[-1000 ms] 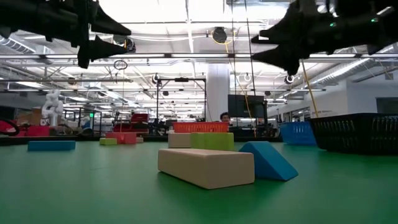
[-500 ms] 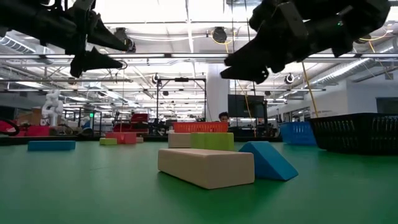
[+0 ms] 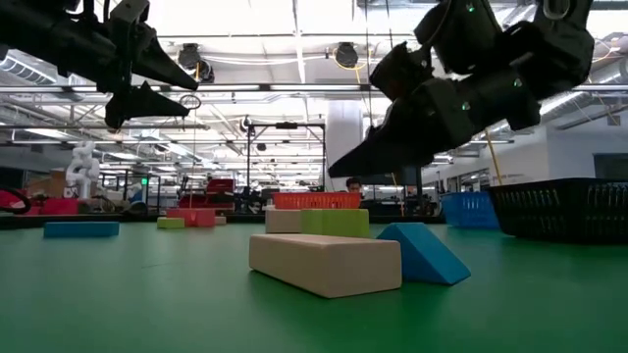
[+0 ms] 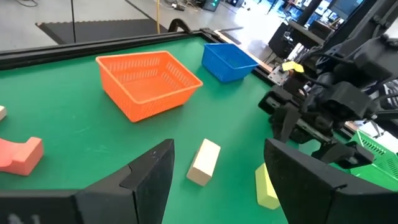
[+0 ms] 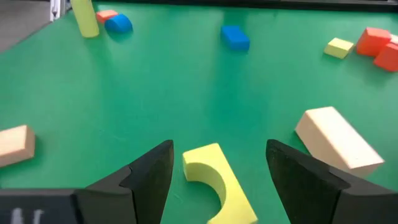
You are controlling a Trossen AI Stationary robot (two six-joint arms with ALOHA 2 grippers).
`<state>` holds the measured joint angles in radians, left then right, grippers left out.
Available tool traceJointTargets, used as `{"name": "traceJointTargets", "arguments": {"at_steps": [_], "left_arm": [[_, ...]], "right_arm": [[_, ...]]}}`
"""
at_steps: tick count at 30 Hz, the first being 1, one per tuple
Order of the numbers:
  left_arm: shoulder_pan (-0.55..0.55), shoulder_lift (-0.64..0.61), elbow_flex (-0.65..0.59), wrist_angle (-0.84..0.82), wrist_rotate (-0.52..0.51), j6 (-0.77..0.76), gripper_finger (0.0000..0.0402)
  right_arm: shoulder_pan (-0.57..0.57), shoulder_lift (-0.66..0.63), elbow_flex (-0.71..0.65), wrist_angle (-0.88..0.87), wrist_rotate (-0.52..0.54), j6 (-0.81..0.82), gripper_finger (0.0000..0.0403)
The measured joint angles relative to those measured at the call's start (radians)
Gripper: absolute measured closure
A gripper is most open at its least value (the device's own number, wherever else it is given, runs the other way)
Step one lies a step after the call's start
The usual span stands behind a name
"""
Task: Sort & place blocks by color
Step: Put the middle green block into the blue bin
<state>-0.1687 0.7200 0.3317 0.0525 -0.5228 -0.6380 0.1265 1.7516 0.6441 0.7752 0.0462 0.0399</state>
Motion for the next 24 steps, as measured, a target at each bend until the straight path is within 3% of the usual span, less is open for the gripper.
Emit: {"name": "traceJointTargets", "arguments": {"at_steps": [7,11,24], "left_arm": [[-0.003,0.000,0.000,-0.002,0.001,0.000,0.0153],[-0.003,0.000,0.000,-0.010,0.001,0.000,0.0153],[-0.002,0.000,0.000,-0.026,0.000,0.018,0.0153]], "right_arm": [[0.000,0.102,0.000,0.083,0.004,0.001,0.0156],[-0.001,0.116,-0.001,0.088,0.061,0.010,0.0164],[-0.002,0.117,-0.001,0.002,0.031,0.000,0.0266]]}}
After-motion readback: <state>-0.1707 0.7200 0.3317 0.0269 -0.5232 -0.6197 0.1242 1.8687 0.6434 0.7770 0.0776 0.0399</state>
